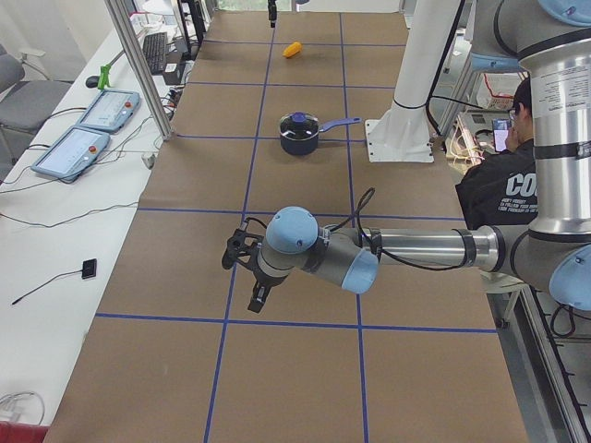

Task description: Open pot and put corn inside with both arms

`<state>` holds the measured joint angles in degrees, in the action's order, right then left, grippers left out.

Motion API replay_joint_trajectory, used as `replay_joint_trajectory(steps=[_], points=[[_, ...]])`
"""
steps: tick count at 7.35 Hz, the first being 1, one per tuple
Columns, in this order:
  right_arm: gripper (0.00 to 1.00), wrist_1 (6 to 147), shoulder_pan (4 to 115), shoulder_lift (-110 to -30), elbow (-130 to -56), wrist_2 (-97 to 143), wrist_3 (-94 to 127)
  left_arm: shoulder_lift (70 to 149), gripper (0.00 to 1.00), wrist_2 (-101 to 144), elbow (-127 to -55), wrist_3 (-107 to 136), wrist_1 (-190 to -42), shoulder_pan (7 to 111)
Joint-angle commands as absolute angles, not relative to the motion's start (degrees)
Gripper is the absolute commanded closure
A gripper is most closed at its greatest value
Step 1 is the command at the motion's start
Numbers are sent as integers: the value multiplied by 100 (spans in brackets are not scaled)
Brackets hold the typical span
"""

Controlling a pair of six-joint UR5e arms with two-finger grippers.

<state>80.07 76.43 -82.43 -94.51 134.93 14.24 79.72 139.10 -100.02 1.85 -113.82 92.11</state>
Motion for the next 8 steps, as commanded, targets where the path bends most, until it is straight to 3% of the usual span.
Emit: replay_joint_trajectory(steps=[1, 4, 8], points=[[0, 7998, 7646, -8209, -9492, 13509, 1380, 7963, 2, 13913, -10019, 185, -11382, 9211], [0, 7981, 7664, -8278, -9492, 13536, 1345, 7918, 2, 14114, -10090, 376, -11408, 9202], [0, 7963, 7577, -8481, -9177, 13265, -532, 8077, 2, 14186, -11168, 2526, -11382, 8520]])
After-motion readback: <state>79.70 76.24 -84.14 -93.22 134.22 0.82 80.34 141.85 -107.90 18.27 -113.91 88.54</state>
